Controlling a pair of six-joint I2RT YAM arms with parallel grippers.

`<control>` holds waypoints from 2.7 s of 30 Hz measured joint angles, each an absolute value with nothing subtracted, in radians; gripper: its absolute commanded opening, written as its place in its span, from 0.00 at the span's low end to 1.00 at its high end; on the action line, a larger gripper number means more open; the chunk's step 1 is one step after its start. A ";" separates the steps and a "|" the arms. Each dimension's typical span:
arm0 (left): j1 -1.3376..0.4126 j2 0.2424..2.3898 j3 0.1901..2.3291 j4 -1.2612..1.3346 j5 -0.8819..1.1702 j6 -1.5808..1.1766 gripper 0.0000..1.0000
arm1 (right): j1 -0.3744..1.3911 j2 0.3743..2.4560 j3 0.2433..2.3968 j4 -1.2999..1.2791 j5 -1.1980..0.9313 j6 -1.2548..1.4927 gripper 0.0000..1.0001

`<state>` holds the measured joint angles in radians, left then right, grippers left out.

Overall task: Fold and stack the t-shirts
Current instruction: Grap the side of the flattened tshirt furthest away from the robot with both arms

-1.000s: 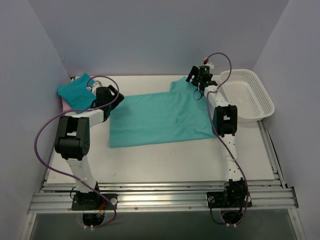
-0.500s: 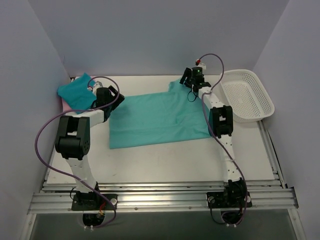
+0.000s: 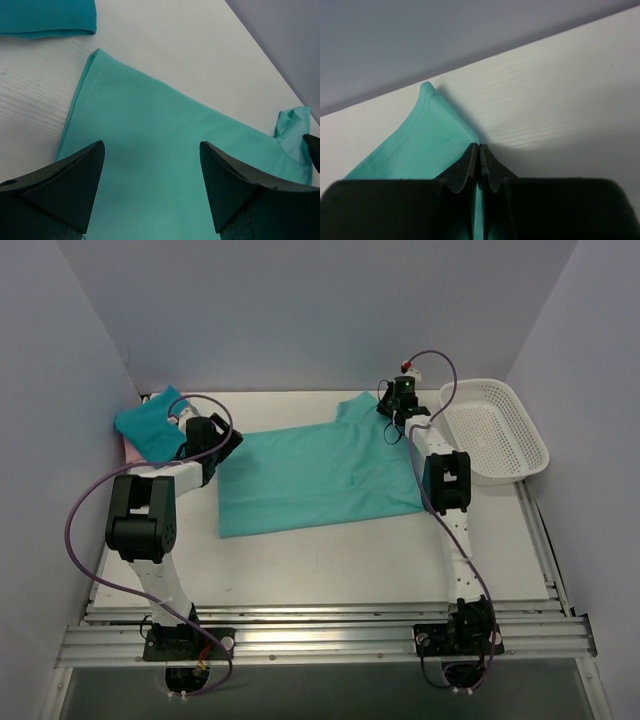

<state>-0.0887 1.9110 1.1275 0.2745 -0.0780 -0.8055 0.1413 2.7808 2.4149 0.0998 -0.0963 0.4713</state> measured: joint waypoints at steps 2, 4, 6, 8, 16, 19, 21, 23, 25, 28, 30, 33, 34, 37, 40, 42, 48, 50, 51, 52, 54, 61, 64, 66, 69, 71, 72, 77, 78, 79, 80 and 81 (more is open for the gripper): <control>-0.088 1.911 1.126 0.274 -0.078 -0.802 0.85 | 0.138 2.781 2.410 0.106 -0.101 0.471 0.00; -0.086 1.911 1.126 0.270 -0.081 -0.797 0.85 | 0.136 2.780 2.397 0.124 -0.102 0.471 0.00; -0.084 1.911 1.127 0.258 -0.097 -0.788 0.86 | 0.131 2.766 2.355 0.168 -0.103 0.472 0.00; -0.080 1.911 1.132 0.238 -0.113 -0.778 0.86 | 0.131 2.741 2.301 0.205 -0.102 0.472 0.00; -0.062 1.989 1.303 0.162 -0.176 -0.746 0.85 | 0.130 2.675 2.183 0.243 -0.102 0.472 0.00; -0.057 2.059 1.402 0.138 -0.185 -0.741 0.85 | 0.127 2.655 2.149 0.248 -0.106 0.472 0.00; -0.054 2.101 1.451 0.110 -0.188 -0.740 0.84 | 0.125 2.652 2.140 0.256 -0.114 0.472 0.00; -0.052 2.145 1.497 0.082 -0.189 -0.739 0.84 | 0.125 2.646 2.127 0.267 -0.120 0.472 0.00; -0.052 2.177 1.530 0.047 -0.189 -0.740 0.84 | 0.125 2.638 2.110 0.274 -0.123 0.472 0.00; -0.052 2.208 1.567 -0.014 -0.186 -0.746 0.83 | 0.124 2.629 2.091 0.287 -0.126 0.473 0.00; -0.052 2.222 1.586 -0.047 -0.186 -0.757 0.83 | 0.124 2.623 2.077 0.296 -0.129 0.474 0.00; -0.053 2.230 1.615 -0.078 -0.179 -0.775 0.83 | 0.124 2.618 2.061 0.313 -0.132 0.475 0.00; -0.054 2.233 1.625 -0.087 -0.179 -0.780 0.83 | 0.124 2.617 2.056 0.318 -0.133 0.475 0.00; -0.058 2.251 1.660 -0.110 -0.178 -0.788 0.82 | 0.120 2.610 2.042 0.327 -0.135 0.475 0.00; -0.064 2.276 1.695 -0.132 -0.176 -0.796 0.77 | 0.118 2.608 2.037 0.333 -0.139 0.476 0.00; -0.066 2.290 1.719 -0.144 -0.171 -0.801 0.74 | 0.118 2.608 2.035 0.336 -0.140 0.478 0.00; -0.072 2.308 1.744 -0.161 -0.167 -0.809 0.57 | 0.117 2.603 2.022 0.349 -0.141 0.479 0.00; -0.073 2.314 1.753 -0.177 -0.164 -0.809 0.52 | 0.117 2.601 2.019 0.351 -0.143 0.480 0.00; -0.073 2.320 1.758 -0.178 -0.164 -0.809 0.45 | 0.117 2.601 2.017 0.352 -0.144 0.480 0.00; -0.073 2.325 1.767 -0.183 -0.164 -0.810 0.41 | 0.117 2.599 2.014 0.353 -0.144 0.480 0.00; -0.073 2.339 1.785 -0.192 -0.162 -0.811 0.24 | 0.117 2.595 2.004 0.357 -0.146 0.482 0.00; -0.073 2.370 1.831 -0.219 -0.157 -0.817 0.02 | 0.115 2.591 1.991 0.374 -0.147 0.487 0.00; -0.073 2.373 1.842 -0.231 -0.156 -0.815 0.02 | 0.113 2.584 1.979 0.381 -0.148 0.490 0.00; -0.075 2.375 1.852 -0.248 -0.157 -0.811 0.02 | 0.111 2.576 1.972 0.375 -0.147 0.490 0.00; -0.075 2.378 1.868 -0.274 -0.157 -0.800 0.02 | 0.106 2.571 1.972 0.359 -0.148 0.490 0.00; -0.076 2.378 1.875 -0.288 -0.158 -0.793 0.02 | 0.102 2.563 1.972 0.338 -0.147 0.489 0.00; -0.076 2.378 1.879 -0.294 -0.157 -0.788 0.02 | 0.100 2.557 1.971 0.324 -0.147 0.489 0.00; -0.076 2.377 1.881 -0.299 -0.157 -0.764 0.02 | 0.098 2.489 1.914 0.303 -0.147 0.488 0.00; -0.076 2.374 1.877 -0.297 -0.157 -0.760 0.02 | 0.098 2.468 1.895 0.303 -0.147 0.488 0.00; -0.076 2.368 1.868 -0.295 -0.157 -0.755 0.02 | 0.098 2.445 1.877 0.303 -0.146 0.487 0.00; -0.076 2.357 1.854 -0.295 -0.157 -0.753 0.02 | 0.098 2.424 1.857 0.303 -0.146 0.486 0.00; -0.076 2.343 1.836 -0.296 -0.157 -0.751 0.02 | 0.098 2.402 1.838 0.303 -0.146 0.486 0.00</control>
